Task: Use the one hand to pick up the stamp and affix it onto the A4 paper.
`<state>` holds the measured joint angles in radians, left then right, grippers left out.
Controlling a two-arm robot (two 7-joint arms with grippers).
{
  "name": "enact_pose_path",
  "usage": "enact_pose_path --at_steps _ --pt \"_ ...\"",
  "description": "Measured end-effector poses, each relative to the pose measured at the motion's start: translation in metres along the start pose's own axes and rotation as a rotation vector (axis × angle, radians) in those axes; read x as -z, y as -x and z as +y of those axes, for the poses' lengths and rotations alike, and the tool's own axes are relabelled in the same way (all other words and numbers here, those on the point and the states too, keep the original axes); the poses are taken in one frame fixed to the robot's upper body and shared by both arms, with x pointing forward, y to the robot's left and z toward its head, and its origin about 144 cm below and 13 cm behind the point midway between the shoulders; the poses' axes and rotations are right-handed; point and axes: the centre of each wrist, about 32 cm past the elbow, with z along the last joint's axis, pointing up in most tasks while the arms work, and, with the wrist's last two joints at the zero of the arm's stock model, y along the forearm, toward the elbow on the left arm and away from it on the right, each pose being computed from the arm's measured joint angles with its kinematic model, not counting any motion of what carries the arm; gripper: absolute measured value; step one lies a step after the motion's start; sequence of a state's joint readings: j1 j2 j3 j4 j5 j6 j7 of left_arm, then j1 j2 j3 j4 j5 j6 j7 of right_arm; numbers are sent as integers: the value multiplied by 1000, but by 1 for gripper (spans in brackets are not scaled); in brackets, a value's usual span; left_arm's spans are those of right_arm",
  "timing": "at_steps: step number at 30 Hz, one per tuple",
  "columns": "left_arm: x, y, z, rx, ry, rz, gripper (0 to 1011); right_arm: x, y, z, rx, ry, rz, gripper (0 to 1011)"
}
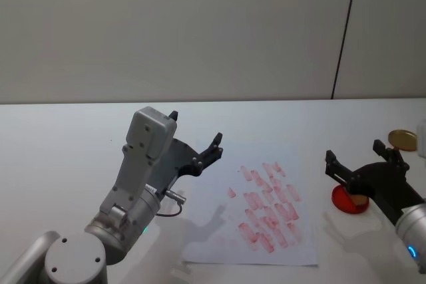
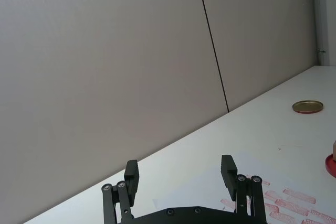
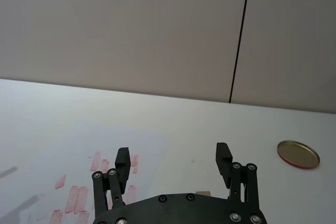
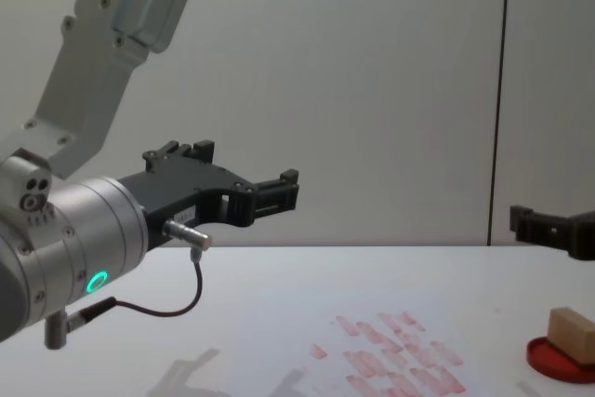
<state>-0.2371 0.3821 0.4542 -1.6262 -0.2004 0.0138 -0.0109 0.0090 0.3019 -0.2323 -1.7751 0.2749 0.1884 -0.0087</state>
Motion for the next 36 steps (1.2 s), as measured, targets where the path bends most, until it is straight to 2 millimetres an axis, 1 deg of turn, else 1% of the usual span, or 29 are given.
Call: enact_pose_path --at_steps 6,7,13,20,26,30,33,34,35,36 --pt "0 0 0 0 0 0 993 -6 1 6 24 50 14 1001" --pt "0 0 0 0 0 0 993 -11 -1 10 44 91 26 1001" --pt "0 0 0 0 0 0 993 -18 -7 20 73 161 48 1001" --pt "0 0 0 0 0 0 993 -21 -19 33 97 260 75 1001" --pt "0 0 0 0 0 0 993 -20 -26 41 95 312 88 994" --pt "0 0 0 0 0 0 993 -18 -31 46 83 349 97 932" --pt "0 0 0 0 0 0 993 -17 -33 48 73 364 101 855" --pt "0 0 0 0 0 0 993 -16 -34 50 66 374 104 807" --pt "0 0 0 0 0 0 993 -16 -34 50 63 378 105 783" --pt "0 0 0 0 0 0 993 -15 -35 52 56 385 107 729"
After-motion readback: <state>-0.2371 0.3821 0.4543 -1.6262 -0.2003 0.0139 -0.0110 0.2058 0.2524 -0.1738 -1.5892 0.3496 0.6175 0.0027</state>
